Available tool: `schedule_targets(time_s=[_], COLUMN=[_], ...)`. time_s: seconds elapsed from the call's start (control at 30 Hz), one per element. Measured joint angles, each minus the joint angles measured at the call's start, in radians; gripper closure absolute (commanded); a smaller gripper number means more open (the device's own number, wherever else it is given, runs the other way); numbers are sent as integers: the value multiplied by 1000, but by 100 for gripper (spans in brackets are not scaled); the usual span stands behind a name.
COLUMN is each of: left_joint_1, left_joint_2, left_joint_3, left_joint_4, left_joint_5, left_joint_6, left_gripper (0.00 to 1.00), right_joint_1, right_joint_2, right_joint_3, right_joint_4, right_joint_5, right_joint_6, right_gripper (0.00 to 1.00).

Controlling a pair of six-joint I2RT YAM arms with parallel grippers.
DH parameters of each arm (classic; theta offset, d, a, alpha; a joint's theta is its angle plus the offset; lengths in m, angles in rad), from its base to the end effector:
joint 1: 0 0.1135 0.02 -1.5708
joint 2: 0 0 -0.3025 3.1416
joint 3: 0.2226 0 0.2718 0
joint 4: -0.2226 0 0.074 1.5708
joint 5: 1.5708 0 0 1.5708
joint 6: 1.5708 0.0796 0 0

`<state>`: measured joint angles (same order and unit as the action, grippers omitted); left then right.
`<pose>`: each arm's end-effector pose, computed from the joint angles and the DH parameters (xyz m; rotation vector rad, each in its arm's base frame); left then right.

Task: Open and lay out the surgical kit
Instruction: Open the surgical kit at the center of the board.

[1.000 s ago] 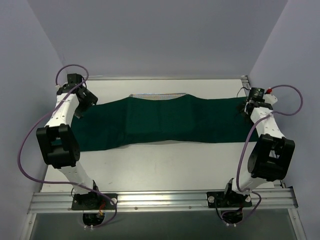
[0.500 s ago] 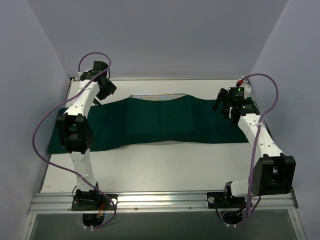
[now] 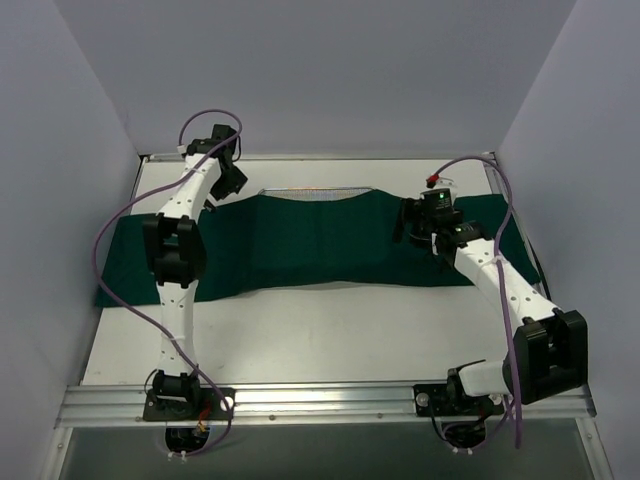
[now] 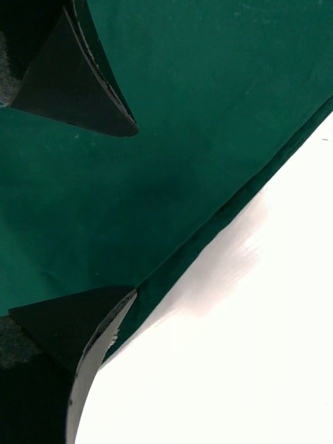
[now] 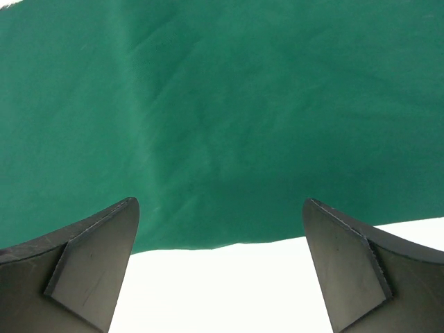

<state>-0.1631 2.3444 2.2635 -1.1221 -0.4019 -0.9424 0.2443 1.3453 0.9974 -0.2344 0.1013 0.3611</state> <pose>0.5511 -0.0591 0.2309 -1.0852 2.3818 0.1980 0.3415 0.0768 0.2901 0.1849 2.1517 0.2423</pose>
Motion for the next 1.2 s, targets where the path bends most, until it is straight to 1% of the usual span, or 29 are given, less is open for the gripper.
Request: schedule_targets(time_s=[0.33,0.37,0.5,0.6,0.83,0.87,1.0,1.07,1.1,1.2], left_joint_1=[0,0,0,0,0,0,0,0,0,0], left_joint_2=[103,109,134,150,164,164,164,164,164,164], left_joint_3=[112,116,118,118,118,118,118,118,118,117], left_joint_4=[-2,-2,-3,-3,-5,-5,-8,-10,-11,-11], left_joint_5=[1,4,14,19,39,40,44,44,43,43], left_joint_6=[-16,-17,-19,-19,-17,-16,-12,-8,-6,4], left_gripper=[0,5,7,11,26,30,42,44,49,53], right_joint_1=[59,60,65,72,78,78,78,78,78,78], right_joint_2=[1,1,5,13,31,32,42,44,44,46], right_joint_3=[-7,-7,-7,-7,-7,-7,-7,-6,-6,-6], right_joint_4=[23,24,31,33,39,40,44,44,44,44], right_joint_5=[-3,-3,-3,-3,-3,-2,-2,-2,-1,-1], right_joint_6=[-4,-4,-6,-10,-21,-22,-23,-25,-26,-27], right_gripper=[1,1,1,1,1,1,1,1,1,1])
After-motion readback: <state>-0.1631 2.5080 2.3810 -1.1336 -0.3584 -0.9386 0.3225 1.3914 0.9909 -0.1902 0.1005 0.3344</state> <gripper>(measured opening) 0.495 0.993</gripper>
